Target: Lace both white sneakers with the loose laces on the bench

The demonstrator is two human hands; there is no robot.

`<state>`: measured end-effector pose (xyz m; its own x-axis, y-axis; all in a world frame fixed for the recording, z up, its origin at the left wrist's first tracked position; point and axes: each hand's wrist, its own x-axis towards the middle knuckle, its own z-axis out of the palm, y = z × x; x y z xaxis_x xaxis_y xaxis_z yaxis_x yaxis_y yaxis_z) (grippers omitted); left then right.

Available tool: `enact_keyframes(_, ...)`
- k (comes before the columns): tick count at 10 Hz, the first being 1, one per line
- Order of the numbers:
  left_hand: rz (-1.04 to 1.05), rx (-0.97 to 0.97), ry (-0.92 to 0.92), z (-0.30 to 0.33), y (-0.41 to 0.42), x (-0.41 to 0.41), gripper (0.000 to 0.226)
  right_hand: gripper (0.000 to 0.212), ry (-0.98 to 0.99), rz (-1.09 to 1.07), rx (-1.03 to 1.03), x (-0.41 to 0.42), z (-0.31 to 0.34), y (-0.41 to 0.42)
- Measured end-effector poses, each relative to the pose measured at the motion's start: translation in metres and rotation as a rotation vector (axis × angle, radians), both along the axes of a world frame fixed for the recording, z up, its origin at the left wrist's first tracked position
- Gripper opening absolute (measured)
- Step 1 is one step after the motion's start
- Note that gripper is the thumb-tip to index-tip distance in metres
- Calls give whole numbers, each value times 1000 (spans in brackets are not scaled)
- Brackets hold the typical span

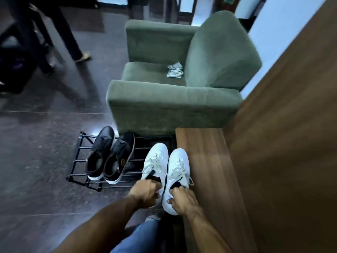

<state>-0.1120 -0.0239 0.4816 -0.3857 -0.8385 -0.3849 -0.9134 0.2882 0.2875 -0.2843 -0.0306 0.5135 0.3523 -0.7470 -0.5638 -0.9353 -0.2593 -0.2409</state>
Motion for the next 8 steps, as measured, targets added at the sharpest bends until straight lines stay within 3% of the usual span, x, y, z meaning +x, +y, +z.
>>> enact_keyframes(2,184,-66,36,-73,-67,42,21,25,-2,186,-55,45,-75,-97)
enact_keyframes(4,311,-159,61,-146,-102,53,39,21,10,292,-126,64,-146,-150)
enact_keyframes(5,273,-68,-35,-163,-106,46,27,22,23,368,-154,68,-172,-146)
enact_keyframes(7,308,55,-112,-158,-106,39,27,23,21,281,-72,70,-177,-141)
enact_keyframes(8,321,73,-116,-132,-115,39,28,25,-24,222,-34,69,-144,-146)
